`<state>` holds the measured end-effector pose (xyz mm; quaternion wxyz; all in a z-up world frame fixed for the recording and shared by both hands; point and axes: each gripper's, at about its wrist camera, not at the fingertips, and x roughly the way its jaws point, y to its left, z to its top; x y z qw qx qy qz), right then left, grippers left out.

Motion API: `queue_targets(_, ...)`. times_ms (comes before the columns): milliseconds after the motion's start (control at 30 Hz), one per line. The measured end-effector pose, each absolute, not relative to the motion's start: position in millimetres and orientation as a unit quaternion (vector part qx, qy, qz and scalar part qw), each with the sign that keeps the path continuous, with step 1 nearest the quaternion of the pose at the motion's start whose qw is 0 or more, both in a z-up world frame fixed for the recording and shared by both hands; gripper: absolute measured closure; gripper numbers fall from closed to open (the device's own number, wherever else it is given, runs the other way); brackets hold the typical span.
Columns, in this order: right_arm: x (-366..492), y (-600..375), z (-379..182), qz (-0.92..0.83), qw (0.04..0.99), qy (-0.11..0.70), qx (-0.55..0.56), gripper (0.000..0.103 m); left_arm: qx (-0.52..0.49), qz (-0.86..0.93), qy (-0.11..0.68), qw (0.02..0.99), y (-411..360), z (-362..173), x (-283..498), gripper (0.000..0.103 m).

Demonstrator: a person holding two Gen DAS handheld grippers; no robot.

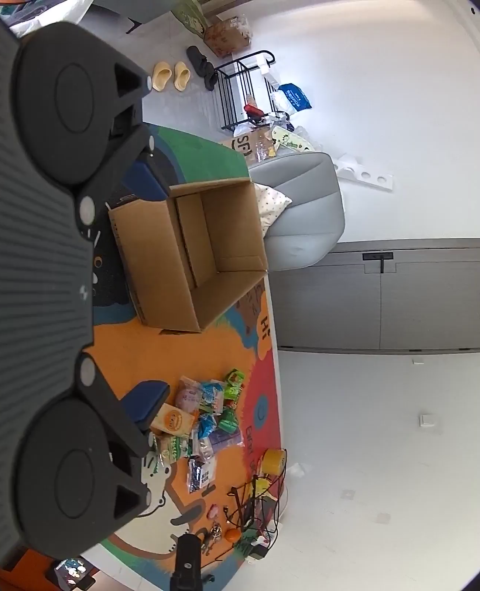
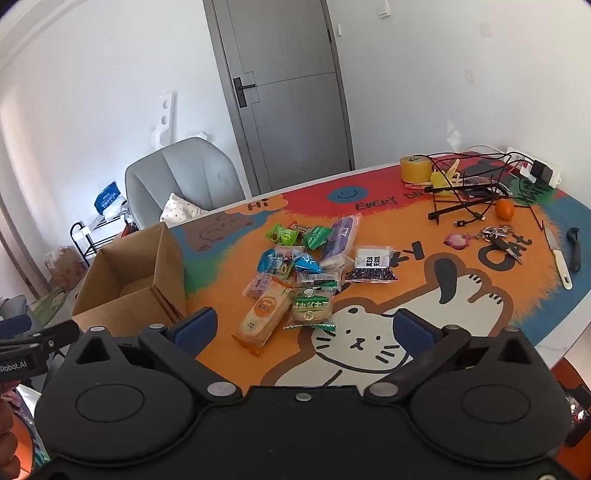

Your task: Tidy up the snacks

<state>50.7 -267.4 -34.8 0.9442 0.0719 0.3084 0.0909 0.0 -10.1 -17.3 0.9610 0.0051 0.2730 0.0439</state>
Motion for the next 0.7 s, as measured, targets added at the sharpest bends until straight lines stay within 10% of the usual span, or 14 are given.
queue_targets(700,48.0,-261.9,-43.5,0.094,0.944,0.312,0.061,0.000,-0.009,0.040,0.276,0.960,-7.3,-19.8,-0.8,0.000)
